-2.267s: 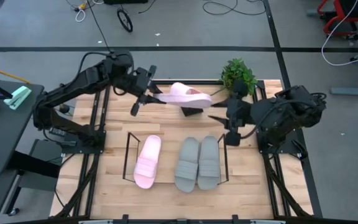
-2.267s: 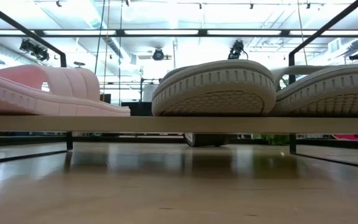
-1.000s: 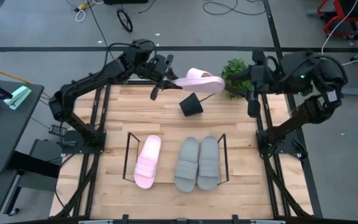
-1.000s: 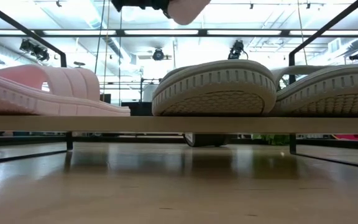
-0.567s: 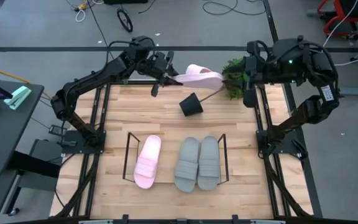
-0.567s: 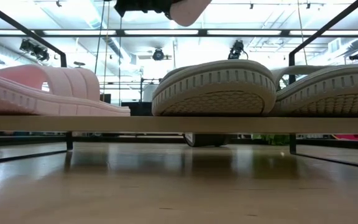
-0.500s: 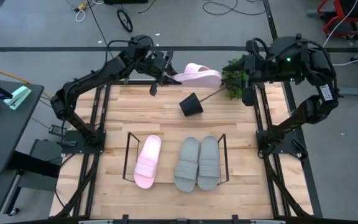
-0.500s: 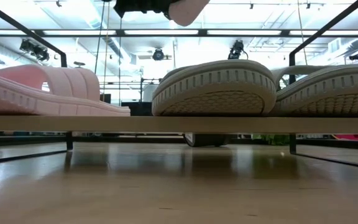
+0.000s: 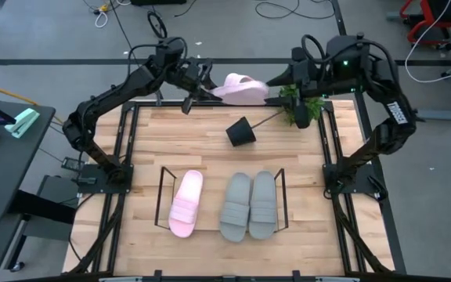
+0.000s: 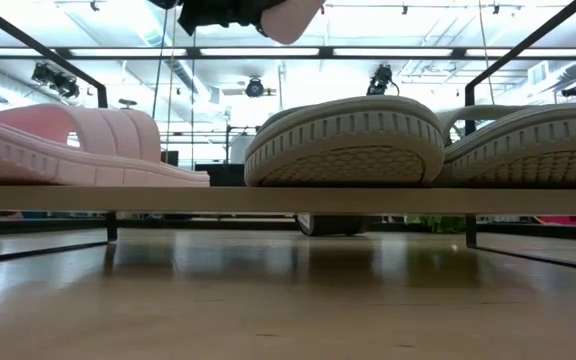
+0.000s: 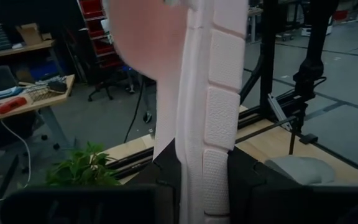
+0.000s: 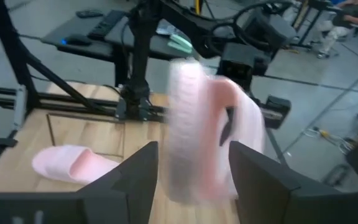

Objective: Pick and place slides into the shelf
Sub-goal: Align the pink slipper with the other pink slipper on the shelf

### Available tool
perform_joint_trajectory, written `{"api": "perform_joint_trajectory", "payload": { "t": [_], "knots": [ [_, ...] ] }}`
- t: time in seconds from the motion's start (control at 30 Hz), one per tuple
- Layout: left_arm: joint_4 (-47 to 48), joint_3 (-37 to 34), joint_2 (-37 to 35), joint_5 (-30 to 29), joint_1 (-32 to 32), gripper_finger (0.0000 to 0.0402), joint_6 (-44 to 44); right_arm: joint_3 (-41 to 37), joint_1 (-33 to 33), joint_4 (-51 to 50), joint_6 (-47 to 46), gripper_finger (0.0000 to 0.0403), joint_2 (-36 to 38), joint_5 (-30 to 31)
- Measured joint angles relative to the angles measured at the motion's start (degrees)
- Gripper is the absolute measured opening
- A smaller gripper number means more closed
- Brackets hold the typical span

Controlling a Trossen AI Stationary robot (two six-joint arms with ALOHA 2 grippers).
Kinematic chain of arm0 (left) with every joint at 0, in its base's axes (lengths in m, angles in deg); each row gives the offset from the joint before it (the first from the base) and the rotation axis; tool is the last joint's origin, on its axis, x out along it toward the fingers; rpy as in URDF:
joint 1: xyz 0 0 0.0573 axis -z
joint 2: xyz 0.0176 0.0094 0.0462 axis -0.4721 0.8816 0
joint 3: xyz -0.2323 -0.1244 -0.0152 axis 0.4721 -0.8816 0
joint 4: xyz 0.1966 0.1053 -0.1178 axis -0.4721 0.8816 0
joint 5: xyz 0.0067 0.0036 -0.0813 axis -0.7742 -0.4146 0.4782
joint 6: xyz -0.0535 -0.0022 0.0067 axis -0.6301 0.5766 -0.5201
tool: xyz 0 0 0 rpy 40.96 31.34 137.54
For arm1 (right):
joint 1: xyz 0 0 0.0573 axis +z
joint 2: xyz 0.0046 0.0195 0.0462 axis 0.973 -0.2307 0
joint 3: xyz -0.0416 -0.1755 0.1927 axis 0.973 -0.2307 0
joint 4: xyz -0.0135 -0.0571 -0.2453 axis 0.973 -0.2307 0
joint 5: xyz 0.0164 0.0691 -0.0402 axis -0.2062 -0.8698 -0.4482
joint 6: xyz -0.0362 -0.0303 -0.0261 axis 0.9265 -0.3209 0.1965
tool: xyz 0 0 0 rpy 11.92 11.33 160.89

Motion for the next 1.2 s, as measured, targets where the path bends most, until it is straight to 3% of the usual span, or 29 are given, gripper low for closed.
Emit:
{"api": "perform_joint_trajectory", "payload": {
  "t": [0.17, 0.7, 0.83, 1.03, 1.2],
  "knots": [
    [0.6, 0.0, 0.0, 0.1, -0.1, 0.0073, -0.1, 0.0, 0.0, 0.6, -0.4, 0.0196, -0.1, -2.5],
    [2.0, 0.0, 0.0, 0.7, 0.7, 0.0073, -0.4, 0.0, 0.0, 0.9, 1.1, 0.0183, -2.2, -2.8],
    [3.1, 0.0, 0.0, 0.8, 0.8, 0.0073, -0.4, 0.0, 0.1, 0.9, 3.3, 0.0147, -2.2, -2.7],
    [3.8, 0.0, 0.0, 0.7, 0.7, 0.0073, -0.6, 0.0, 0.3, 0.8, 3.8, 0.0039, -2.1, -2.8],
    [3.6, 0.0, 0.0, -1.9, 0.7, 0.0091, -4.5, 0.0, 0.3, -0.4, 3.5, 0.0034, -2.0, -2.5]
  ]
}}
